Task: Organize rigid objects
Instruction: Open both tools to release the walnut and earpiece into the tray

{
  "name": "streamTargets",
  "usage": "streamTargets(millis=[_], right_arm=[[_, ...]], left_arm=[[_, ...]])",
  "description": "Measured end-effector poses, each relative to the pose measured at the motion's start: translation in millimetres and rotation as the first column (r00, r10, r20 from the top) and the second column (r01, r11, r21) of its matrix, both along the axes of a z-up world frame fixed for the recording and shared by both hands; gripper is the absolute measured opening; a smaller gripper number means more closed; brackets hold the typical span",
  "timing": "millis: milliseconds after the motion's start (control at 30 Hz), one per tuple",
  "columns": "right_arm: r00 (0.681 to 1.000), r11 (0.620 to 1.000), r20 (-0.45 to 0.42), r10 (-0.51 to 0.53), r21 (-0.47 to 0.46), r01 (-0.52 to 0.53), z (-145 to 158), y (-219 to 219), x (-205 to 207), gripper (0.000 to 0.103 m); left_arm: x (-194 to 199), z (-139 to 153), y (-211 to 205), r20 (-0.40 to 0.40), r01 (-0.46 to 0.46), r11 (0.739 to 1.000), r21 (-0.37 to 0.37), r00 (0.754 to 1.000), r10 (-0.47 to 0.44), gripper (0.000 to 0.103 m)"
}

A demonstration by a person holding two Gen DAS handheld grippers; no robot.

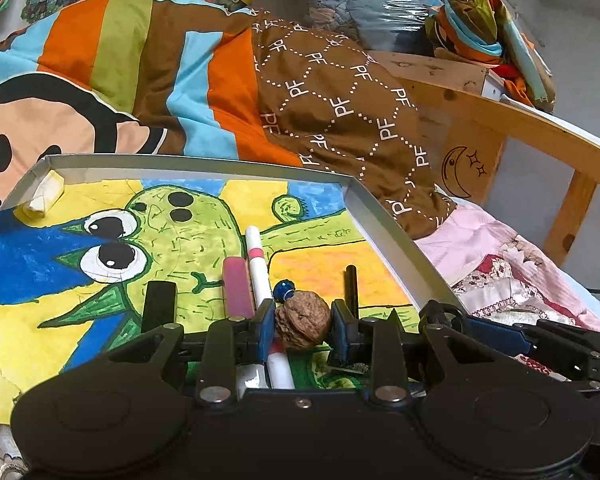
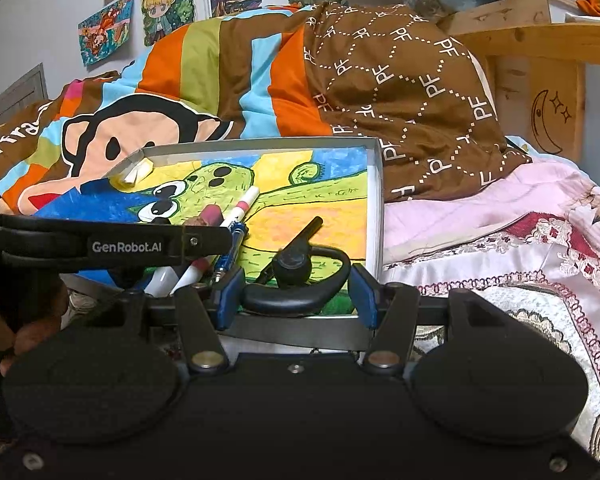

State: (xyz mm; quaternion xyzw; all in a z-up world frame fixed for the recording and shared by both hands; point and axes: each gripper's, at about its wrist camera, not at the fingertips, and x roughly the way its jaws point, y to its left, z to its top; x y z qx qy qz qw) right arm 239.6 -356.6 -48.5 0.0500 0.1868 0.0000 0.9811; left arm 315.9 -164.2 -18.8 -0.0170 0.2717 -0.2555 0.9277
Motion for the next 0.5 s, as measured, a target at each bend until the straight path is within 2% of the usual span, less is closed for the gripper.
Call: streamTargets(millis=[167, 333, 433, 500], right_arm=[[1.0, 1.0, 0.002, -0.002, 0.008, 0.002, 0.4, 0.2, -1.6, 0.048], [1.0, 1.0, 0.004, -0.006, 0.009, 0.006, 0.9, 1.6, -2.8, 0.053], [1.0, 1.0, 0.011, -0.004, 0.006, 0.004, 3.1, 1.9, -5.0, 0.059], [1.0, 1.0, 0.02, -0.004, -0.001, 0.004, 5.3, 2.9, -6.7, 0.067]], left_arm=[[-0.5, 0.4, -0.7, -0.005, -0.005, 1.0, 0.003, 1.0, 0.005, 0.033], [-0.9, 1.4, 1.4, -0.024, -0.01, 1.0, -0.007, 1.0, 0.01, 0.042], [-4.0, 4.6, 3.0, -0.018, -0.017, 1.0, -0.01, 1.0, 0.017, 0.047], [-7.2, 8.2, 5.1, -0.006, -0.03, 0.999, -0.017, 1.0, 0.03, 0.055]])
